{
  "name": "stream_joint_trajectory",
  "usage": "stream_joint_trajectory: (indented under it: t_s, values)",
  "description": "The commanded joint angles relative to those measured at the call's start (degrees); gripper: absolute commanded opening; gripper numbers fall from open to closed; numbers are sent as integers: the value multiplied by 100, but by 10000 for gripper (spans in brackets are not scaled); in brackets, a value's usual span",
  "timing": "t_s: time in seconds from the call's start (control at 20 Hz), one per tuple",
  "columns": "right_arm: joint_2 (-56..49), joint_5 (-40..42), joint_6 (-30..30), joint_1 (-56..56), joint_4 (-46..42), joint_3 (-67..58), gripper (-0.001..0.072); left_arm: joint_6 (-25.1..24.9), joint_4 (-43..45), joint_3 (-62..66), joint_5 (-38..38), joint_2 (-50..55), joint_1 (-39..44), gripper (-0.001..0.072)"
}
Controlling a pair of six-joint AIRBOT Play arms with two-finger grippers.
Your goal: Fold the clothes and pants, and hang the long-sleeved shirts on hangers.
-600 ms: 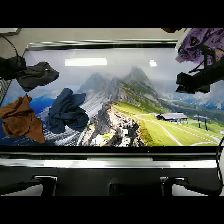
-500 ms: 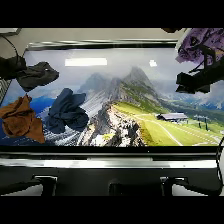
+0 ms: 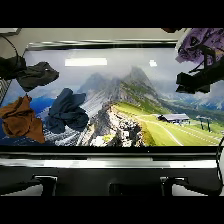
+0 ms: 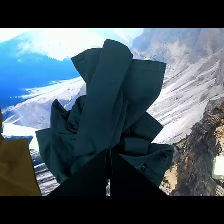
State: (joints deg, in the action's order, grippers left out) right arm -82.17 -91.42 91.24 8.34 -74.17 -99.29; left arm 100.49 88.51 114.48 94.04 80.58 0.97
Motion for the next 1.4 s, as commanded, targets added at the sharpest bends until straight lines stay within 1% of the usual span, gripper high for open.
stream_joint_trajectory:
  t_s: [0.0, 0.25, 0.5, 0.75, 0.8, 0.85, 0.9, 0.95, 1.05, 1.1, 1.25, 1.35]
  values:
    - [2, 0, 2, 4, 2, 2, 30, -2, 2, -2, 0, -4, -7, 19]
    - [4, 33, 4, 4, 2, 2, 30, -2, 2, -2, 0, -4, -4, 19]
    - [2, 925, 4, 4, 9, 0, 30, -2, 2, -2, -2, -4, -4, 19]
    - [4, 1272, 2, 4, 2, 0, 30, -7, 22, -2, 28, 22, -31, 22]
    - [4, 1298, 2, 4, 2, 0, 30, -90, 26, -2, 72, 26, -28, 23]
    - [4, 1263, 4, 4, 4, 0, 30, -107, 33, -4, 151, 35, -28, 146]
    - [4, 1226, 2, 4, 7, 0, 30, -87, 129, -13, 284, 55, -28, 597]
    - [4, 1204, 4, 4, 7, 0, 30, 24, 354, -109, 415, 63, -17, 720]
    - [4, 1187, 4, 4, 4, 0, 31, 42, 765, -643, 332, 52, -68, 720]
    - [4, 1185, 4, 4, 4, 0, 30, 44, 745, -1005, 87, 50, -122, 720]
    - [4, 1086, 4, 4, 7, 2, 31, 160, 662, -2387, -1150, 66, -149, 720]
    - [4, 931, 4, 4, 7, 2, 30, 245, 358, -3294, -2157, 68, -140, 720]
